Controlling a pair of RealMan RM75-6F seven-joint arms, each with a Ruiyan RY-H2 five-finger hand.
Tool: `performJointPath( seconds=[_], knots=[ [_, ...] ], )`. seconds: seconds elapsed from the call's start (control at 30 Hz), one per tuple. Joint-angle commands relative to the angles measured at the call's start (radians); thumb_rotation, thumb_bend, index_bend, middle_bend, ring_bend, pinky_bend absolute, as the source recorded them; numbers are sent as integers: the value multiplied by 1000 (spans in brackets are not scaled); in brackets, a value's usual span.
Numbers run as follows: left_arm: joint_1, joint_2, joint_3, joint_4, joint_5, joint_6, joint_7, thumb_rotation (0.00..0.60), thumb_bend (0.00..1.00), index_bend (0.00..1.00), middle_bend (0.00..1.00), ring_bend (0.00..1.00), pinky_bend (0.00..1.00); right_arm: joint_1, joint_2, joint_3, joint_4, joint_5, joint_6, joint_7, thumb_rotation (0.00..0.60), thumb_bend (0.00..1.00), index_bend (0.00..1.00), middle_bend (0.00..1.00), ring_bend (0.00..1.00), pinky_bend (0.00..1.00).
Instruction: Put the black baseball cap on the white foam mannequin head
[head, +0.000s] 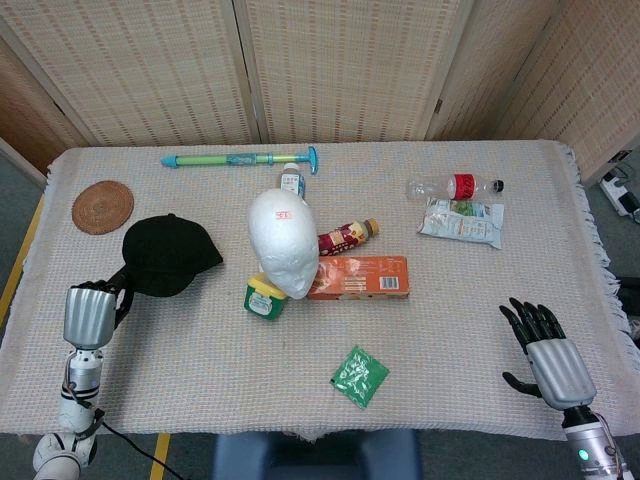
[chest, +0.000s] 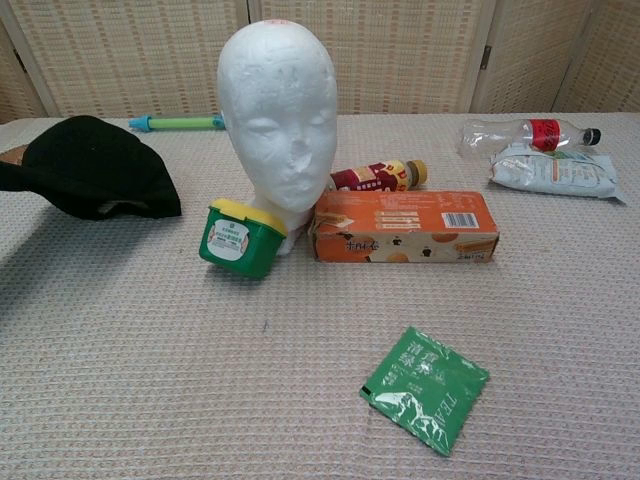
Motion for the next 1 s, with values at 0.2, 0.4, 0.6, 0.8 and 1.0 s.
performJointPath(
  seconds=[0.2,0.4,0.6,0.8,1.0],
  knots=[
    [-122,91,-74,-36,-53,105,-2,600,513,694,1000,932,1000,-2,7,-3,-3,-11,9,14,600,111,0,0,0,0],
    [-224,172,-136,-105,-89,159,17,600,522,694,1000,932,1000,-6,11,-11,-8,-26,16,18,600,111,0,0,0,0],
    [-336,255,-197,-230,-111,176,82,600,527,694,1000,933,1000,-11,17,-17,-15,-41,27,23,600,111,0,0,0,0],
    [-442,314,-231,-382,-98,166,212,600,537,693,1000,933,1000,-11,27,-16,-18,-42,30,42,600,111,0,0,0,0],
    [-525,335,-252,-504,-77,135,332,600,541,693,1000,934,1000,-5,39,-10,-17,-38,26,69,600,111,0,0,0,0]
  ],
)
